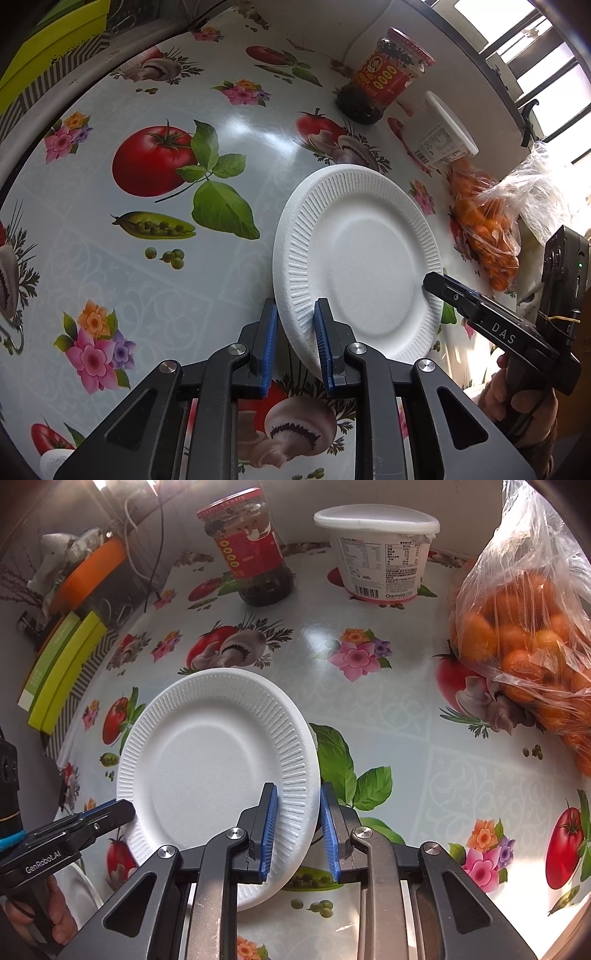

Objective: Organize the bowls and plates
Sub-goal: 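Lift the gripped plate with the right gripper, then carry the plate over the white plate stack and lower it on top, then open the right gripper to release the plate onto the stack, then withdraw the right gripper and move it to a beige paper bowl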

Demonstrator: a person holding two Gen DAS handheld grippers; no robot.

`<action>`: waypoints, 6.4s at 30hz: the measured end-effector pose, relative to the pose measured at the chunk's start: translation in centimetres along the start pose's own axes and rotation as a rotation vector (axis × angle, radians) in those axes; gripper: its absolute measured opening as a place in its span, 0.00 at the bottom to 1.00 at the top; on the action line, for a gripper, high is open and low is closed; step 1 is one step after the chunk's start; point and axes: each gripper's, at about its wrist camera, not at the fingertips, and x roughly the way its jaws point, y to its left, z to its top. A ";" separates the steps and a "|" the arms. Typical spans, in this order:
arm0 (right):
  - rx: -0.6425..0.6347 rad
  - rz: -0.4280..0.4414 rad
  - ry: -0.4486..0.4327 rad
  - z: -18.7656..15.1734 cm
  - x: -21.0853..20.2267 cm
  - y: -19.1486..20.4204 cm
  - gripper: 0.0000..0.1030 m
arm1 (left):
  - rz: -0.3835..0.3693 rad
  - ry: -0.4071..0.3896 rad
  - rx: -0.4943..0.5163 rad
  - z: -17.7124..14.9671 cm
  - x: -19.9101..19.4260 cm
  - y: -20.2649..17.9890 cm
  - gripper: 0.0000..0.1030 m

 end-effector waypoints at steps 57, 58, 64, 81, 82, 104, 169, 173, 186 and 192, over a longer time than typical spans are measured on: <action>-0.162 0.152 -0.023 -13.3 -7.2 13.3 0.22 | 0.012 -0.147 -0.077 -12.6 -14.4 9.6 0.20; -0.166 0.154 -0.020 -13.6 -7.1 13.5 0.22 | 0.014 -0.148 -0.078 -12.8 -14.5 9.8 0.20; -0.187 0.166 -0.005 -15.1 -6.7 14.8 0.22 | 0.028 -0.162 -0.085 -14.3 -15.4 11.0 0.20; -0.247 0.189 0.046 -18.5 -5.5 17.6 0.22 | 0.059 -0.163 -0.130 -18.1 -16.4 14.2 0.20; -0.250 0.189 0.048 -18.6 -5.4 17.7 0.22 | 0.063 -0.163 -0.130 -18.2 -16.4 14.3 0.20; -0.265 0.178 0.080 -19.6 -4.2 18.3 0.22 | 0.087 -0.134 -0.144 -19.6 -15.7 15.5 0.20; -0.096 0.130 -0.240 -22.4 -14.9 12.1 0.45 | 0.102 -0.308 0.245 -20.4 -18.6 1.9 0.24; -0.052 0.106 -0.258 -23.1 -15.8 10.5 0.45 | 0.077 -0.295 0.289 -20.3 -17.9 0.0 0.24; 0.074 -0.053 -0.361 -25.3 -19.2 4.2 0.45 | 0.021 -0.291 0.473 -20.6 -15.4 -7.6 0.24; 0.137 -0.082 -0.383 -26.1 -20.1 1.0 0.46 | 0.019 -0.277 0.534 -20.5 -13.7 -10.7 0.24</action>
